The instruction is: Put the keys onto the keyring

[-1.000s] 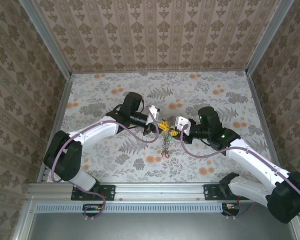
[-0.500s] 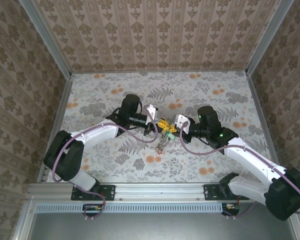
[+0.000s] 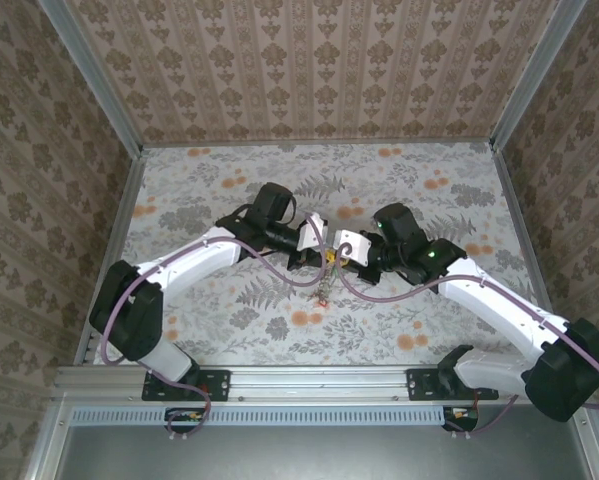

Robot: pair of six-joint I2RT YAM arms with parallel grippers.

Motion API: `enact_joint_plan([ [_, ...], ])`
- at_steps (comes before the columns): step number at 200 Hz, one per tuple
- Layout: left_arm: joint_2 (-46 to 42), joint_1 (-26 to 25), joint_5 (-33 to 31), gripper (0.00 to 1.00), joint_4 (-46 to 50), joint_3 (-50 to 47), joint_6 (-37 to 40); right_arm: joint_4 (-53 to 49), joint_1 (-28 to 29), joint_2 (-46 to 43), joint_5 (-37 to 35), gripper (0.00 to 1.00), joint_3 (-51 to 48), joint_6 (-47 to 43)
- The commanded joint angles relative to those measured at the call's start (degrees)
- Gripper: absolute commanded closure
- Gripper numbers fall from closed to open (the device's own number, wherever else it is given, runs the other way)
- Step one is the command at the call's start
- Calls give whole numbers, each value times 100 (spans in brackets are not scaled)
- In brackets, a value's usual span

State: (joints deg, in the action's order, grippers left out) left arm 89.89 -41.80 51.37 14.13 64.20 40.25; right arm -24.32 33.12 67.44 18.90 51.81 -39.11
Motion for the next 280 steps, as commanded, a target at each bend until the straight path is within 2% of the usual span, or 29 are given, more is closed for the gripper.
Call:
enact_joint_plan([
  [1, 225, -235, -227, 100, 616, 365, 323, 59, 120, -21, -274, 100, 105, -88],
  [15, 205, -216, -111, 100, 616, 376, 286, 326, 41, -190, -20, 100, -74, -38],
  [28, 103, -104, 168, 100, 211, 202, 64, 692, -109, -411, 286, 85, -358, 92],
  [42, -4, 60, 631, 100, -363, -40, -286, 1064, -270, -684, 565, 77, -687, 205],
  [76, -122, 286, 1259, 100, -1299, -360, -816, 1468, -589, -1119, 1122, 70, -1116, 438],
  [112, -180, 374, 1510, 100, -2346, -692, -1342, 1543, -676, -1183, 1268, 73, -1183, 571],
  [209, -235, 336, 1735, 100, -2979, -974, -1466, 1755, -689, -689, 1360, 79, -1032, 736],
  [252, -184, 335, 1725, 100, -3857, -1219, -1856, 1936, -702, -671, 1556, 84, -1111, 825],
  [280, -116, 284, 1718, 100, -4315, -1315, -2087, 2047, -702, -612, 1664, 91, -1103, 891],
])
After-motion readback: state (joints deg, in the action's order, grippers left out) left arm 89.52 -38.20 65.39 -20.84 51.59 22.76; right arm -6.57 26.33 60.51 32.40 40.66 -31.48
